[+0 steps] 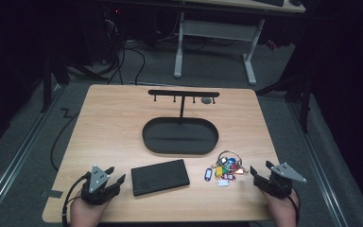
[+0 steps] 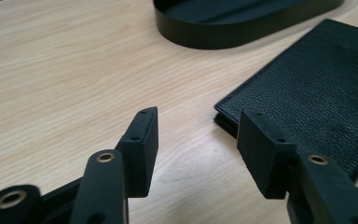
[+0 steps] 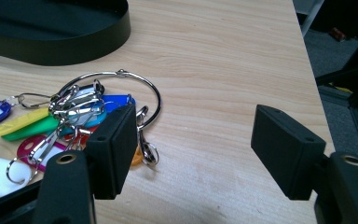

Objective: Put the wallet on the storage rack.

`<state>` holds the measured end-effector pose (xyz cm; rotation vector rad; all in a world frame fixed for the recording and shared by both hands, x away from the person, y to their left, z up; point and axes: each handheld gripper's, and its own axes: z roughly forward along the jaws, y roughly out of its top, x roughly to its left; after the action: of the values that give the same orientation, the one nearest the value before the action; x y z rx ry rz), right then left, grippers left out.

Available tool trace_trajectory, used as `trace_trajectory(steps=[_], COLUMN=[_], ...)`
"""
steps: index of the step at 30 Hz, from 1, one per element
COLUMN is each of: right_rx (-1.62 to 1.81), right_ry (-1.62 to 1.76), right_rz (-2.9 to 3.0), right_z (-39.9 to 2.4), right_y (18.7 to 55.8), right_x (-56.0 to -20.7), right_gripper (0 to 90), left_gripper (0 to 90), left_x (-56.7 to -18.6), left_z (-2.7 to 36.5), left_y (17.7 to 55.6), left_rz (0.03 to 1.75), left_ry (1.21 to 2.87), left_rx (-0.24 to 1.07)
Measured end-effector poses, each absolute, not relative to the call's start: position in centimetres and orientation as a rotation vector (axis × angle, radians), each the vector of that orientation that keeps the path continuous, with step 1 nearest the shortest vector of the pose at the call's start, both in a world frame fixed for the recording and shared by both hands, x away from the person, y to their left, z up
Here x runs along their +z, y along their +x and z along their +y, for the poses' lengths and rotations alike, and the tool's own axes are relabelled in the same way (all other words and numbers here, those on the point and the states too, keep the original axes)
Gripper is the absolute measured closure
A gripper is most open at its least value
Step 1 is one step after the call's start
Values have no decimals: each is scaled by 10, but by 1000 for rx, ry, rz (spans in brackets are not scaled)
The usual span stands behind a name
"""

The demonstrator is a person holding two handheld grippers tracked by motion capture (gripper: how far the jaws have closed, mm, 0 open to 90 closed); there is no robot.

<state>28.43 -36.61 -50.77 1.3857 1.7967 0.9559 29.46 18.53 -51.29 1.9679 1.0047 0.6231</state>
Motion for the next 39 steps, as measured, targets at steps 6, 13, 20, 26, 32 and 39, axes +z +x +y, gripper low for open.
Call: trace_trajectory(steps=[6, 13, 20, 26, 32, 39], right_rx=[966, 979, 1024, 1039, 1034, 1008], right_ry=[1383, 1395, 1421, 1450, 1452, 1459], right_rz=[1803, 1797, 1797, 1798, 1821, 1843], right_z=[-366, -366, -366, -368, -367, -363], right_y=[286, 289, 288, 291, 290, 297], right_x=[-511, -512, -509, -509, -511, -513], right_gripper=[303, 288, 280, 279, 296, 302], left_gripper=[500, 485, 445, 409, 565, 875], left_x=[-513, -511, -513, -511, -508, -521], left_z=[181, 178, 169, 167, 163, 167], left_y=[295, 297, 291, 290, 284, 295], left_rz=[1002, 928, 933, 964, 904, 943], left_ry=[1998, 1970, 2055, 2028, 2070, 2115], left_rx=[598, 545, 570, 579, 639, 590])
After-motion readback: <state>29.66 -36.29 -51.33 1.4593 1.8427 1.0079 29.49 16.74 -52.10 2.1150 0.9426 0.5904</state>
